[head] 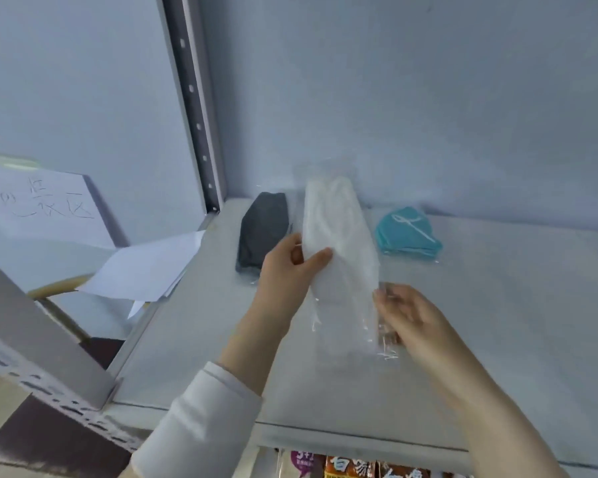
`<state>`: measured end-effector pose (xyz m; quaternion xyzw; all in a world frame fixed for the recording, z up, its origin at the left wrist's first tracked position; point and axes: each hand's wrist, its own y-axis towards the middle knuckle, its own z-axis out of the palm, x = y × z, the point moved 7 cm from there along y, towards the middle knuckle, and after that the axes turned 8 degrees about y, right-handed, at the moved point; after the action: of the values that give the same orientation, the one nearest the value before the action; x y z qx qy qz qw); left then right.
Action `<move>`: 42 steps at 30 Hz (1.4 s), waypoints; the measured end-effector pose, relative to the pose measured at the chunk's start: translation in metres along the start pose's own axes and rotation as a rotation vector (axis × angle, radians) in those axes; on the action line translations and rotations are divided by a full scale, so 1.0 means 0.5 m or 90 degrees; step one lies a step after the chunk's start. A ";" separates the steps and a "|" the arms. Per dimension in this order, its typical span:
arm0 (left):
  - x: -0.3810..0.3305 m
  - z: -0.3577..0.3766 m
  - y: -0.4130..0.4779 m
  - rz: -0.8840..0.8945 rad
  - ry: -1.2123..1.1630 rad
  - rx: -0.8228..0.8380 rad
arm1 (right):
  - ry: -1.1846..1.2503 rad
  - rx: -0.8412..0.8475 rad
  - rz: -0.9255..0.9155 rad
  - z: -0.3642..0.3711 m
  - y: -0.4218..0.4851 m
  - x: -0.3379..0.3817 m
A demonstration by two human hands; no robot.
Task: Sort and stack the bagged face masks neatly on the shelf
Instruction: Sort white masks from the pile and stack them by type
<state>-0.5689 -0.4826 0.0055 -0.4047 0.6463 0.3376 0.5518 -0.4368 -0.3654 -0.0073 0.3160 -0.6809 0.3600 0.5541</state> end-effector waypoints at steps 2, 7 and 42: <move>-0.020 0.001 0.047 -0.001 0.029 -0.002 | 0.026 -0.047 -0.045 -0.005 0.066 0.034; -0.033 0.013 0.137 -0.023 0.149 -0.024 | -0.034 -0.144 -0.088 0.006 0.203 0.060; -0.150 0.384 0.062 0.323 0.628 0.158 | -0.553 -0.359 -0.126 -0.349 0.084 0.051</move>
<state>-0.5074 -0.2880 0.0479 -0.2787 0.9395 0.1516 0.1295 -0.3845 -0.1967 0.0341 0.3375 -0.8851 -0.0555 0.3156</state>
